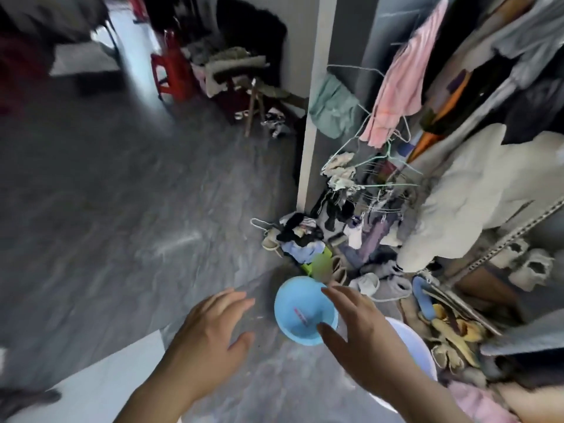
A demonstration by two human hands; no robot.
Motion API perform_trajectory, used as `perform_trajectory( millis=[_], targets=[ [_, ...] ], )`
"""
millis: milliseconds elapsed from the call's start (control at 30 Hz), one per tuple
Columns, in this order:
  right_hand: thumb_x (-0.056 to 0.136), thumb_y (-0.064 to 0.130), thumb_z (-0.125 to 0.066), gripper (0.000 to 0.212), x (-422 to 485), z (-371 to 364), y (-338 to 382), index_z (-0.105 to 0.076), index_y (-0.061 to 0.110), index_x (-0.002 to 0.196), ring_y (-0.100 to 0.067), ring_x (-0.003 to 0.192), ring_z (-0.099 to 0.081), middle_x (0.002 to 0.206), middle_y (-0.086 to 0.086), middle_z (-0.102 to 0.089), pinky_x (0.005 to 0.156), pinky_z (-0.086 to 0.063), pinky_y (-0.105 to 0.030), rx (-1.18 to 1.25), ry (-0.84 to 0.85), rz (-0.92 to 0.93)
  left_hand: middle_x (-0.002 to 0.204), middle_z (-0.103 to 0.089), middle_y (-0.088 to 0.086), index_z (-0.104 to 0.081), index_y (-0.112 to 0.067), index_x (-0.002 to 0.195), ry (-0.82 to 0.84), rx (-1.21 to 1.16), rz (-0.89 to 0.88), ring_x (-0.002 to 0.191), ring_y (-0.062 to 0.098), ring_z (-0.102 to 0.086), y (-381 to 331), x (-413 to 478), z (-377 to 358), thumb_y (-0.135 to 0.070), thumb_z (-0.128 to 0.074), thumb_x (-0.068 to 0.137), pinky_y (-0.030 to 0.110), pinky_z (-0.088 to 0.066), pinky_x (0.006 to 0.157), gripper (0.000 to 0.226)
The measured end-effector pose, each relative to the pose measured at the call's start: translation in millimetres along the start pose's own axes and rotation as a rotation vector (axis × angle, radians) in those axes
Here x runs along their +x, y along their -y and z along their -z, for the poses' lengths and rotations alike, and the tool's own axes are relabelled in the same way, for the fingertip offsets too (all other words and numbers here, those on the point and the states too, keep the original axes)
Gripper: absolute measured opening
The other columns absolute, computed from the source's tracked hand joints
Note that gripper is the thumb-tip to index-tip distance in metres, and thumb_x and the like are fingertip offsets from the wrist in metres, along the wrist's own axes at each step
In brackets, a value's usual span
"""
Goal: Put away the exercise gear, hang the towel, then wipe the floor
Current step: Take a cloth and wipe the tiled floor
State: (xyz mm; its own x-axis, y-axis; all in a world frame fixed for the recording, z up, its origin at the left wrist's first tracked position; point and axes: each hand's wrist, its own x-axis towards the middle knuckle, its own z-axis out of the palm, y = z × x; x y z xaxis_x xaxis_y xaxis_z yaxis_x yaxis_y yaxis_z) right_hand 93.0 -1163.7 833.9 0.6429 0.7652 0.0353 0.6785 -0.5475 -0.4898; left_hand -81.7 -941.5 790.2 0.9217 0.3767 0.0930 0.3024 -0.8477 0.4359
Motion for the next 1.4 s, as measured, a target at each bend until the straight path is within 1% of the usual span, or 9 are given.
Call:
perform_trajectory(
  millis=[200, 300, 467, 667, 900, 1033, 1133, 1233, 1400],
  targets=[
    [0.087, 0.046, -0.059, 0.055, 100.6, 3.3, -8.7, -0.052, 0.025, 0.137, -0.015, 0.118, -0.052, 0.134, 0.010, -0.055, 0.096, -0.040, -0.024, -0.049, 0.094, 0.061, 0.135, -0.058, -0.012, -0.059, -0.029, 0.131, -0.063, -0.050, 0.031, 0.126, 0.009, -0.053, 15.6, 73.1, -0.7, -0.048, -0.054, 0.086, 0.025, -0.034, 0.107, 0.049],
    [0.088, 0.043, -0.060, 0.056, 160.7, -5.9, -10.8, -0.050, 0.023, 0.139, -0.020, 0.115, -0.055, 0.133, 0.006, -0.055, 0.096, -0.046, -0.031, -0.065, 0.130, 0.156, 0.133, -0.059, -0.011, -0.059, -0.028, 0.130, -0.125, -0.025, 0.062, 0.125, 0.010, -0.053, 18.6, 104.2, 7.3, -0.045, -0.054, 0.085, 0.028, -0.038, 0.106, 0.048],
    [0.088, 0.048, -0.045, 0.060, 253.9, -16.4, 20.0, -0.047, 0.021, 0.142, -0.020, 0.120, -0.050, 0.136, 0.005, -0.053, 0.102, -0.042, -0.033, -0.010, 0.177, 0.306, 0.135, -0.054, -0.016, -0.057, -0.031, 0.129, -0.196, -0.036, 0.184, 0.128, 0.006, -0.049, 51.6, 135.8, 38.8, -0.044, -0.057, 0.086, 0.026, -0.039, 0.107, 0.045],
    [0.090, 0.045, -0.056, 0.054, 348.5, -55.6, 62.2, -0.049, 0.023, 0.139, -0.014, 0.120, -0.050, 0.133, 0.007, -0.054, 0.096, -0.032, -0.017, -0.033, 0.254, 0.376, 0.138, -0.051, -0.017, -0.056, -0.028, 0.133, -0.248, -0.050, 0.325, 0.128, 0.006, -0.050, 135.5, 168.0, 54.2, -0.047, -0.054, 0.089, 0.033, -0.044, 0.106, 0.047],
    [0.091, 0.039, -0.062, 0.054, 455.9, -119.7, 138.6, -0.052, 0.017, 0.139, -0.021, 0.124, -0.052, 0.139, -0.001, -0.054, 0.103, -0.035, -0.024, -0.049, 0.328, 0.320, 0.133, -0.055, -0.012, -0.059, -0.025, 0.127, -0.202, -0.069, 0.350, 0.123, 0.010, -0.054, 274.2, 218.0, 88.1, -0.033, -0.070, 0.086, 0.032, -0.047, 0.101, 0.043],
    [0.091, 0.040, -0.061, 0.054, 510.0, -127.2, 182.1, -0.051, 0.018, 0.140, -0.020, 0.123, -0.052, 0.138, 0.001, -0.054, 0.104, -0.036, -0.026, -0.048, 0.315, 0.255, 0.133, -0.056, -0.011, -0.062, -0.024, 0.127, -0.184, -0.049, 0.307, 0.122, 0.010, -0.054, 340.4, 267.7, 133.6, -0.032, -0.073, 0.085, 0.022, -0.040, 0.102, 0.044],
    [0.091, 0.047, -0.052, 0.056, 549.9, -135.8, 187.9, -0.048, 0.022, 0.141, -0.019, 0.119, -0.052, 0.134, 0.003, -0.054, 0.103, -0.041, -0.032, -0.071, 0.286, 0.202, 0.136, -0.056, -0.008, -0.062, -0.022, 0.130, -0.132, -0.046, 0.230, 0.127, 0.012, -0.051, 380.0, 315.3, 151.7, -0.037, -0.065, 0.087, 0.025, -0.038, 0.107, 0.045],
    [0.090, 0.050, -0.048, 0.057, 589.4, -137.1, 185.9, -0.045, 0.029, 0.142, -0.017, 0.122, -0.050, 0.138, 0.007, -0.051, 0.103, -0.040, -0.032, -0.101, 0.302, 0.125, 0.137, -0.055, -0.009, -0.060, -0.024, 0.132, -0.119, -0.094, 0.190, 0.128, 0.011, -0.051, 402.6, 370.5, 158.3, -0.036, -0.062, 0.088, 0.031, -0.041, 0.108, 0.045],
    [0.086, 0.049, -0.047, 0.059, 678.6, -149.3, 169.9, -0.053, 0.019, 0.137, -0.023, 0.116, -0.055, 0.134, 0.003, -0.056, 0.096, -0.047, -0.035, -0.079, 0.265, 0.028, 0.133, -0.059, -0.004, -0.063, -0.020, 0.128, -0.077, -0.077, 0.105, 0.124, 0.015, -0.055, 436.6, 466.6, 151.1, -0.040, -0.057, 0.086, 0.034, -0.045, 0.104, 0.047]
  ],
)
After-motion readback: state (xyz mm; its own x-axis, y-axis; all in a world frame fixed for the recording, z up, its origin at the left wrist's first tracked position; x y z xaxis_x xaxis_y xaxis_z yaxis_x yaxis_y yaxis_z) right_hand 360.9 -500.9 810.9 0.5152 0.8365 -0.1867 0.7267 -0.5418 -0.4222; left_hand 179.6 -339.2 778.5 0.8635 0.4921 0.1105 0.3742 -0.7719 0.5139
